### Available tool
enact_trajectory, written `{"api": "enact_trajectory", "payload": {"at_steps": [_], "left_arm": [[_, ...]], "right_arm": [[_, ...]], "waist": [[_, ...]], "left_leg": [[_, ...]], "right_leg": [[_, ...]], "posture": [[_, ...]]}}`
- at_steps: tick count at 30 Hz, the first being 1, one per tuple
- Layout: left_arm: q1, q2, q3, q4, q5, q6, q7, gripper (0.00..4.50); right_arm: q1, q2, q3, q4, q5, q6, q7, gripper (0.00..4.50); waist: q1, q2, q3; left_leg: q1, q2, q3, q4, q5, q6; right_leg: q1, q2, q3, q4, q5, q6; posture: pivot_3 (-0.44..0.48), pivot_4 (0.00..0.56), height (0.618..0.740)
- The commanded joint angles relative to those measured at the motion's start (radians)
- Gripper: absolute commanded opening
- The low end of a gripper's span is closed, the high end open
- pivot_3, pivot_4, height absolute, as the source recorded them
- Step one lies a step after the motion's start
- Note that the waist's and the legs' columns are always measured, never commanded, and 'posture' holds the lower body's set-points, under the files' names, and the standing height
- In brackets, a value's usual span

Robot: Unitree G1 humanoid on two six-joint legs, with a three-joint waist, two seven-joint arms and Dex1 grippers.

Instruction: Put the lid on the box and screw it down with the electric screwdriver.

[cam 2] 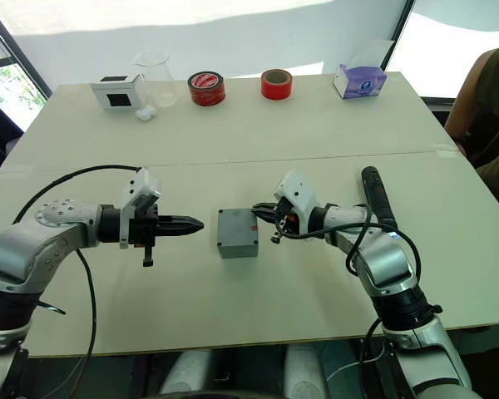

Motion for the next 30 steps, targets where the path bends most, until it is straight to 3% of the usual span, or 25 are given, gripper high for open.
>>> {"api": "enact_trajectory", "payload": {"at_steps": [1,4,12,14,18,20,23,26,30], "left_arm": [[-0.012,0.001,0.002,-0.021,-0.004,-0.020,-0.005,0.00],[-0.016,-0.006,-0.003,-0.012,-0.001,-0.029,-0.007,0.00],[-0.020,-0.040,0.002,-0.015,-0.019,-0.037,0.009,0.00],[-0.027,-0.051,0.012,-0.023,-0.029,-0.033,0.014,0.00],[-0.050,-0.065,0.019,-0.050,-0.055,-0.021,0.025,0.00],[-0.057,-0.061,0.001,-0.074,-0.051,-0.039,0.012,0.00],[-0.077,-0.081,-0.025,-0.107,-0.042,-0.068,0.017,0.00],[-0.091,-0.116,-0.040,-0.132,-0.046,-0.079,0.037,0.00],[-0.078,-0.138,-0.065,-0.169,-0.040,-0.083,0.053,0.00]], "right_arm": [[0.005,-0.004,-0.005,-0.023,0.003,-0.009,0.001,0.11],[-0.001,0.002,-0.021,-0.025,0.017,0.009,-0.009,0.87],[-0.024,-0.022,-0.104,-0.055,0.072,0.073,-0.025,4.10],[-0.045,-0.023,-0.178,-0.079,0.137,0.153,-0.051,4.48],[-0.122,-0.075,-0.347,-0.075,0.241,0.379,-0.129,4.48],[-0.172,-0.199,-0.383,-0.007,0.199,0.481,-0.159,4.48],[-0.221,-0.420,-0.363,0.055,0.206,0.621,-0.099,4.48],[-0.258,-0.536,-0.302,0.117,0.216,0.730,-0.074,4.48],[-0.262,-0.622,-0.173,0.228,0.146,0.713,-0.056,4.48]], "waist": [[0.000,0.000,0.000],[0.000,0.000,0.000],[0.001,0.000,0.000],[0.001,0.000,0.000],[0.002,0.000,0.000],[0.004,0.000,0.000],[0.018,0.000,0.000],[0.019,0.001,0.000],[0.008,0.000,0.000]], "left_leg": [[0.000,0.000,0.000,0.000,0.000,0.000],[0.000,0.000,0.000,0.000,0.000,0.000],[0.000,0.000,0.000,0.000,0.000,0.000],[0.000,0.000,0.000,0.000,0.000,0.000],[0.000,0.000,0.000,0.000,0.000,0.000],[0.000,0.000,0.000,0.000,0.000,0.000],[0.000,-0.001,0.000,0.000,0.000,0.000],[0.000,0.000,0.002,0.000,-0.002,0.003],[0.001,0.001,0.003,0.000,-0.002,0.003]], "right_leg": [[0.000,0.000,0.000,0.000,0.000,0.000],[0.000,0.000,0.000,0.000,0.000,0.000],[0.000,0.000,0.000,0.000,0.000,0.000],[0.000,0.000,0.000,0.000,0.000,0.000],[0.000,0.000,0.000,0.000,0.000,0.000],[0.000,-0.001,0.000,0.000,0.000,0.000],[0.000,-0.002,0.000,0.000,0.000,0.000],[0.001,-0.002,0.000,-0.001,0.000,0.000],[0.001,-0.001,0.000,-0.002,0.000,0.000]], "posture": [[0.000,0.150,0.740],[0.000,0.150,0.740],[0.000,0.150,0.740],[0.000,0.150,0.740],[0.000,0.150,0.740],[0.000,0.150,0.740],[0.000,0.150,0.740],[0.000,0.150,0.740],[0.000,0.150,0.740]]}}
